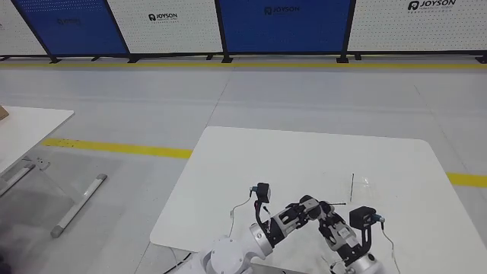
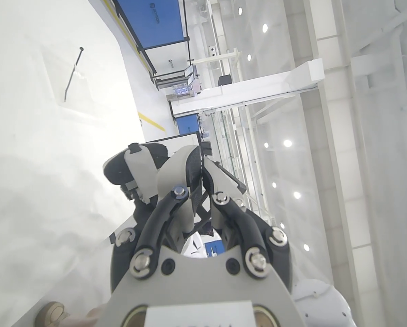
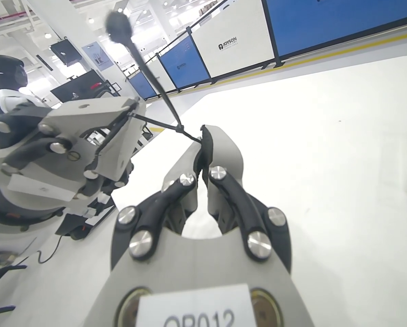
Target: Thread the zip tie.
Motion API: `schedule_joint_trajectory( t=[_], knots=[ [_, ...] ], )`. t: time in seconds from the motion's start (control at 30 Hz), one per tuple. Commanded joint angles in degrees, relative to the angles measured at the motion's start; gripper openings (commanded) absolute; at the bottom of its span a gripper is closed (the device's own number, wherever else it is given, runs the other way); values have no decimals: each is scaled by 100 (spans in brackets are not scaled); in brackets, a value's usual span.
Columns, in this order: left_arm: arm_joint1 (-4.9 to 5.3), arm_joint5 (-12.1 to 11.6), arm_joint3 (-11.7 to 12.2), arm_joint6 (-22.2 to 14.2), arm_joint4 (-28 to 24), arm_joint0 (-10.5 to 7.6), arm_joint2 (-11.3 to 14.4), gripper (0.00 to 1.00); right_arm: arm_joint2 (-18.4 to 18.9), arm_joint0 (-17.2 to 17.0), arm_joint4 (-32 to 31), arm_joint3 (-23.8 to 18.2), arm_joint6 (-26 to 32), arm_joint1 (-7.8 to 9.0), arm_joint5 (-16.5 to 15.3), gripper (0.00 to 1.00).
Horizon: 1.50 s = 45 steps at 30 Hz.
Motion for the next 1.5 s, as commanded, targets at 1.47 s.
schedule_joint_trajectory(
  t=[1.47],
  knots=[
    [88, -309, -561, -88, 25, 378, -268, 0, -89, 69, -188, 138, 85, 29, -98, 0]
  ],
)
